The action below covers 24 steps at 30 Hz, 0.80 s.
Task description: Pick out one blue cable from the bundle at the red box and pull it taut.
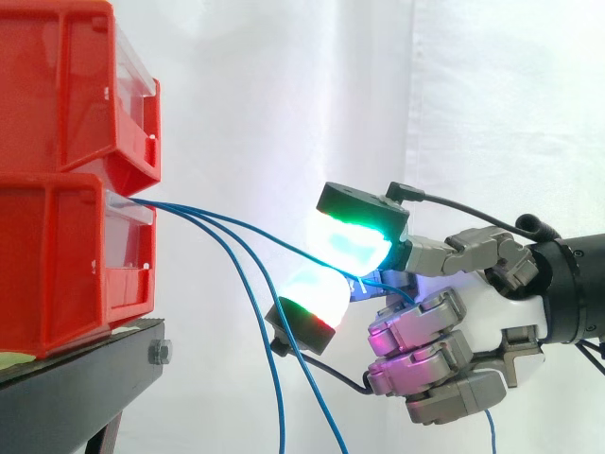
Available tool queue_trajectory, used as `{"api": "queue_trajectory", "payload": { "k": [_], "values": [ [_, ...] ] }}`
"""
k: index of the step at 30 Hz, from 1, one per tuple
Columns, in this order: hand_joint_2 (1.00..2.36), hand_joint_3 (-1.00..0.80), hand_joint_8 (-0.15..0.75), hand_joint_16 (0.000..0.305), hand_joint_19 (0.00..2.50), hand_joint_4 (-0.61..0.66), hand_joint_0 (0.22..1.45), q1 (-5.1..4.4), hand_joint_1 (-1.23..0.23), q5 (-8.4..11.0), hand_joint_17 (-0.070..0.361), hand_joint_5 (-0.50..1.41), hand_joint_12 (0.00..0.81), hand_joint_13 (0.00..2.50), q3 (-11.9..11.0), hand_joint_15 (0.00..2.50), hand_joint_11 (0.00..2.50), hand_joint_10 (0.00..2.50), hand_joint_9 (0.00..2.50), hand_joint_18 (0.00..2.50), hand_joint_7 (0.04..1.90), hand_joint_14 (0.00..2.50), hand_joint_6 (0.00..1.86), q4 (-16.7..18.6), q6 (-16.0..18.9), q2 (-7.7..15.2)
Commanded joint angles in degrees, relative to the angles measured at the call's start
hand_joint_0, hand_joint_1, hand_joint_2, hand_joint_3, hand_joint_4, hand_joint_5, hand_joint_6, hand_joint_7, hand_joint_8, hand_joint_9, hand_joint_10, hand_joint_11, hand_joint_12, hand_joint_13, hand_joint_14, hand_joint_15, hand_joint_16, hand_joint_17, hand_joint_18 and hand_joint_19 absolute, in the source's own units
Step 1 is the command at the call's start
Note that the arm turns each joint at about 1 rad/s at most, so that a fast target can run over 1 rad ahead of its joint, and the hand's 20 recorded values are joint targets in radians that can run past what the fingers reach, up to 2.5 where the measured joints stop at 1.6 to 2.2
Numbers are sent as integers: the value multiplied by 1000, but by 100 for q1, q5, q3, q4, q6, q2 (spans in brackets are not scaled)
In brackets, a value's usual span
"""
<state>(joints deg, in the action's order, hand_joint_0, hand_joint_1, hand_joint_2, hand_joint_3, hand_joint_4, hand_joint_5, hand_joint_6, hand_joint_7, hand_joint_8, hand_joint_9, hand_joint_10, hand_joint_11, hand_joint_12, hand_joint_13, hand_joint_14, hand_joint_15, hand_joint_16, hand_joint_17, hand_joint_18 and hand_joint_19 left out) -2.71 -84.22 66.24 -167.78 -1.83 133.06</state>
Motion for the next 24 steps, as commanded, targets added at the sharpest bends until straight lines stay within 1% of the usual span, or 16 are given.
{"api": "queue_trajectory", "payload": {
  "k": [1, 5, 7, 10, 13, 14, 15, 16, 17, 24],
  "values": [
    [1013, -350, 294, 42, 2178, -126, 770, -1, -707, 2, 95, -211, 383, 806, 3, 1525, 1525, 2500, 1153, 1419, 1066, 2500, 947, -1, -19, 1],
    [1014, -338, 296, 42, 2189, -132, 769, -1, -710, -6, 95, -210, 382, 806, 12, 1538, 1538, 2500, 1154, 1410, 1070, 2500, 948, 8, -19, 1],
    [1015, -333, 295, 42, 2182, -136, 768, -27, -710, -24, 94, -209, 383, 806, 56, 1539, 1507, 2500, 1156, 1410, 1074, 2500, 948, -1, -2, -8],
    [1015, -321, 295, 42, 2179, -137, 766, -45, -712, -24, 95, -208, 382, 806, 135, 1548, 1535, 2500, 1154, 1409, 1082, 2500, 948, -9, 7, -8],
    [1016, -311, 289, 41, 2174, -139, 764, -54, -713, -77, 93, -208, 376, 805, 135, 1546, 1523, 2500, 1157, 1409, 1084, 2500, 949, -18, 7, -8],
    [1016, -307, 287, 43, 2180, -142, 764, -54, -713, -164, 96, -207, 375, 807, 135, 1526, 1523, 2500, 1157, 1407, 1081, 2500, 950, -9, -2, -60],
    [1016, -308, 295, 43, 2179, -141, 764, -54, -713, -164, 96, -207, 375, 807, 135, 1526, 1558, 2500, 1158, 1406, 1082, 2500, 950, -9, -2, -60],
    [1016, -306, 287, 43, 2175, -142, 764, -54, -714, -173, 96, -207, 375, 807, 135, 1527, 1522, 2500, 1156, 1406, 1083, 2500, 950, -9, -2, -60],
    [1016, -306, 289, 42, 2184, -144, 764, -54, -714, -191, 95, -206, 375, 808, 135, 1528, 1525, 2500, 1157, 1405, 1084, 2500, 951, -9, -2, -113],
    [1016, -305, 297, 42, 2201, -141, 764, -71, -713, -164, 96, -206, 375, 812, 135, 1515, 1527, 2500, 1160, 1411, 1086, 2500, 951, -97, -11, -192]
  ]
}}
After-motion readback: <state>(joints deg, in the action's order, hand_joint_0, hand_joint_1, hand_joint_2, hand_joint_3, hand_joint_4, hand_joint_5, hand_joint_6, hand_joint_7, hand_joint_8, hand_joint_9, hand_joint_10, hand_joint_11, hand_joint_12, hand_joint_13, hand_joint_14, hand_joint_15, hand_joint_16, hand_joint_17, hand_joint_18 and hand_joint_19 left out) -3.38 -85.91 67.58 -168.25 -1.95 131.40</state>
